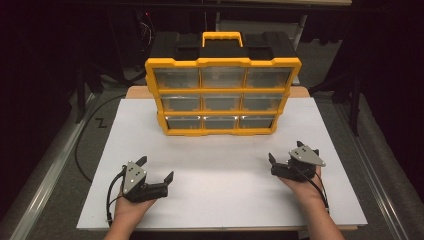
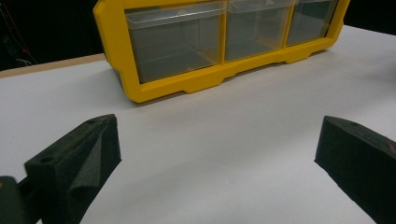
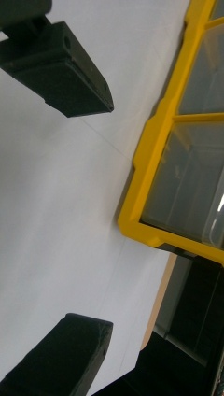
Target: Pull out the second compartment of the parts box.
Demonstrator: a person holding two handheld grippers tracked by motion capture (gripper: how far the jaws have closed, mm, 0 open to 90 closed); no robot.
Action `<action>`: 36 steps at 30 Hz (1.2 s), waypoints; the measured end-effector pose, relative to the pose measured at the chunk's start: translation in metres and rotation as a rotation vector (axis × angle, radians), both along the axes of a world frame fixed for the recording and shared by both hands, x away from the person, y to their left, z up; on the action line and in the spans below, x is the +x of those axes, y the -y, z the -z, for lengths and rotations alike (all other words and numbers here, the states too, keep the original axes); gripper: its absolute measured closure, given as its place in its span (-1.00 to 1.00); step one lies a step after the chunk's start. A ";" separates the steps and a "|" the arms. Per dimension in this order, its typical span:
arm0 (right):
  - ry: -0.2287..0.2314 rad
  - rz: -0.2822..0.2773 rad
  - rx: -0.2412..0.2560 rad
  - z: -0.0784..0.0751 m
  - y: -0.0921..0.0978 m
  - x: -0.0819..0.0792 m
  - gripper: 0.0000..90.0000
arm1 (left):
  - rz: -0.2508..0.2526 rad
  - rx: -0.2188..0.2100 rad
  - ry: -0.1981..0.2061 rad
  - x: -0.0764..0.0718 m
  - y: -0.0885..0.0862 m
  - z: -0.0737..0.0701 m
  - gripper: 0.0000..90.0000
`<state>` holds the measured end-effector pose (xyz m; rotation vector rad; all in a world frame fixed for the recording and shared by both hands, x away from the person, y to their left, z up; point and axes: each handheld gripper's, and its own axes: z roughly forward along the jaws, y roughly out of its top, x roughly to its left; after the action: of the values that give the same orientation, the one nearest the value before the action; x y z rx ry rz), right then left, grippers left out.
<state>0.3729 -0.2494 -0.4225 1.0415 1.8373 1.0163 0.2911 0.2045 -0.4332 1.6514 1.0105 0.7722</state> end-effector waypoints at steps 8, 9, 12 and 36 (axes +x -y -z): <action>0.011 -0.021 -0.107 0.005 -0.005 0.000 -0.98 | 0.009 0.013 0.004 -0.001 0.001 0.000 -0.98; 0.008 -0.023 -0.120 0.006 -0.006 -0.001 -0.98 | 0.010 0.014 0.006 -0.001 0.001 0.000 -0.98; 0.019 -0.035 -0.175 0.007 -0.010 -0.002 -0.98 | 0.013 0.022 0.007 -0.001 0.002 0.000 -0.98; 0.080 -0.097 -0.512 0.011 -0.032 -0.013 -0.98 | 0.016 0.045 0.004 -0.001 0.004 0.001 -0.98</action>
<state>0.3603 -0.2175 -0.4332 0.6004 1.9517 0.5782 0.2903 0.2002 -0.4339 1.6937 0.9822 0.7919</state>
